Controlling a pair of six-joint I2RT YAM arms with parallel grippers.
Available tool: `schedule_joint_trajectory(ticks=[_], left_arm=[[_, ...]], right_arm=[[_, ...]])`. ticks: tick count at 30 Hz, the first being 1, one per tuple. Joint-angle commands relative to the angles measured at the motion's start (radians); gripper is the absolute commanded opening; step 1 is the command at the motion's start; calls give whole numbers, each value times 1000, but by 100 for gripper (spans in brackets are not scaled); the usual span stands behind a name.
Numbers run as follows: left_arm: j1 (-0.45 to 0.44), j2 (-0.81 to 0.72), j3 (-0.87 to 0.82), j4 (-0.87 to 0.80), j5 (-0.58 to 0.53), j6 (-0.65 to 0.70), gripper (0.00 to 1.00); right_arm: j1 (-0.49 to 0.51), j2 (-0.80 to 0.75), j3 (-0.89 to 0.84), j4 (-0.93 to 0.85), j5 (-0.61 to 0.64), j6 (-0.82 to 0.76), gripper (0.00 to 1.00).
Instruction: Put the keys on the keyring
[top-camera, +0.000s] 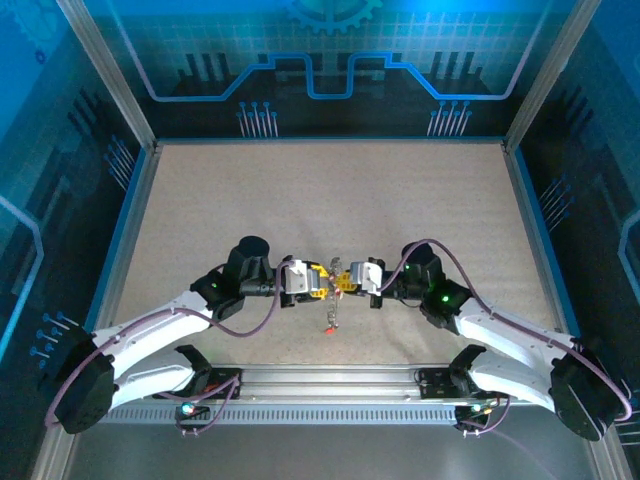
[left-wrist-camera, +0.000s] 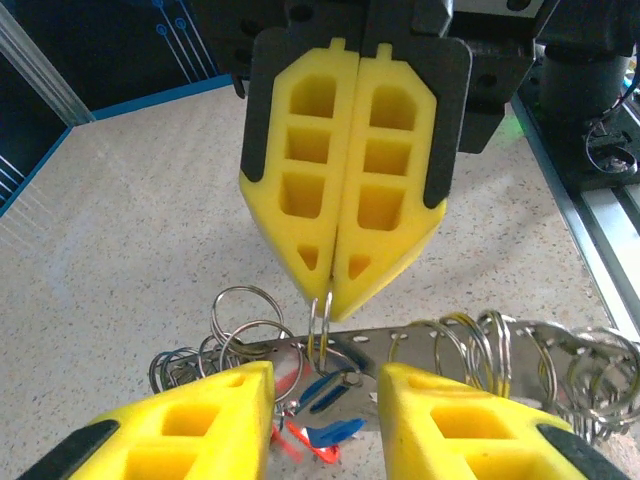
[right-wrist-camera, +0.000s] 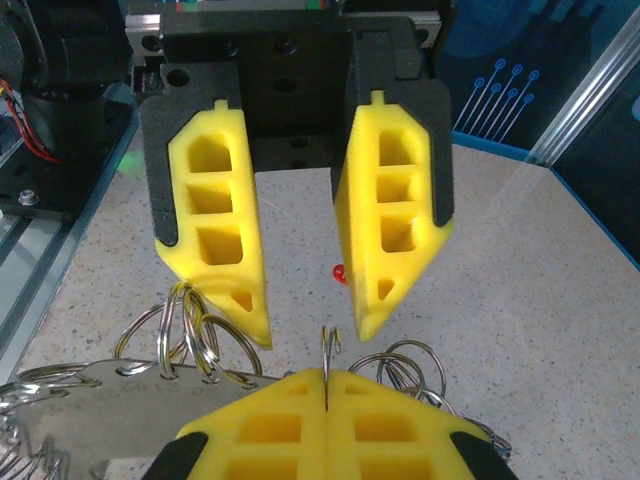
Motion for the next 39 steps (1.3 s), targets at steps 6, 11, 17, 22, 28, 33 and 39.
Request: schedule_joint_trajectory(ticks=[6, 11, 17, 22, 28, 33, 39], left_arm=[[-11, -2, 53, -27, 21, -1, 33], [-13, 18, 68, -46, 33, 4, 27], [-13, 24, 71, -91, 13, 34, 23], [-14, 23, 75, -140, -33, 50, 25], [-14, 48, 96, -171, -62, 50, 11], [-13, 44, 100, -149, -65, 40, 0], [-13, 6, 55, -55, -29, 7, 0]], right_arm=[[28, 54, 65, 18, 21, -15, 0], [35, 71, 76, 24, 18, -13, 0], [41, 65, 80, 39, 36, -17, 0], [42, 74, 82, 45, 31, -12, 0], [41, 89, 86, 71, 29, 7, 0], [44, 95, 94, 56, 33, 5, 0], [23, 57, 32, 139, 6, 53, 19]])
